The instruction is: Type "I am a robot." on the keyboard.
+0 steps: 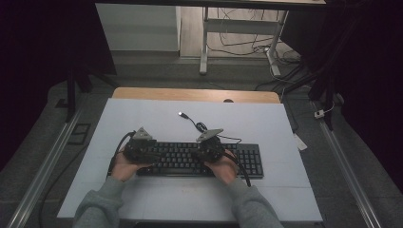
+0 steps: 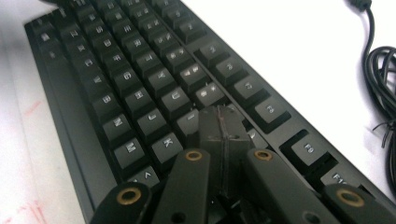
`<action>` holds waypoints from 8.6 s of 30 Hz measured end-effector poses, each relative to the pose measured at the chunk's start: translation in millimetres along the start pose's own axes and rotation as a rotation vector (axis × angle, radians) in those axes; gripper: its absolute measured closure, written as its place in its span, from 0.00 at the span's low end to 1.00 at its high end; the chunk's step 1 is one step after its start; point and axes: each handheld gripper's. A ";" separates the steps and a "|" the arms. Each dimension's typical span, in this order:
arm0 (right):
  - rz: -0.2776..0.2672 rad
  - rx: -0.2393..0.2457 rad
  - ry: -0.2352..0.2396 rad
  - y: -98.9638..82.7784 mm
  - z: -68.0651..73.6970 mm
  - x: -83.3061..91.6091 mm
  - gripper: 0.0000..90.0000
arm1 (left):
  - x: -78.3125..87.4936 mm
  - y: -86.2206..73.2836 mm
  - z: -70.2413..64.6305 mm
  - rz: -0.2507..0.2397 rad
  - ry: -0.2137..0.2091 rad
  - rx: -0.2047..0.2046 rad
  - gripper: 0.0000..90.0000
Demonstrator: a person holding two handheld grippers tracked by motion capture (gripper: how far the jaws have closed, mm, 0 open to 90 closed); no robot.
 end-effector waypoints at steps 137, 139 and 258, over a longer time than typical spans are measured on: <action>-0.153 -0.017 -0.067 -72.0 -22.4 88.6 0.52 | 4.9 3.3 -7.5 -0.033 -0.012 0.006 0.45; -0.155 -0.019 -0.067 -72.2 -22.8 88.4 0.52 | 5.0 2.9 -6.0 -0.031 -0.011 0.013 0.44; -0.149 -0.061 -0.116 -77.6 -27.3 96.7 0.56 | 2.7 0.4 -1.1 0.002 0.011 0.001 0.38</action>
Point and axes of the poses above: each handheld gripper's, and its own axes: x roughly backward along the jaws, y roughly out of its top, z roughly to its left, and after that the axes turned 7 degrees about -y, right-handed
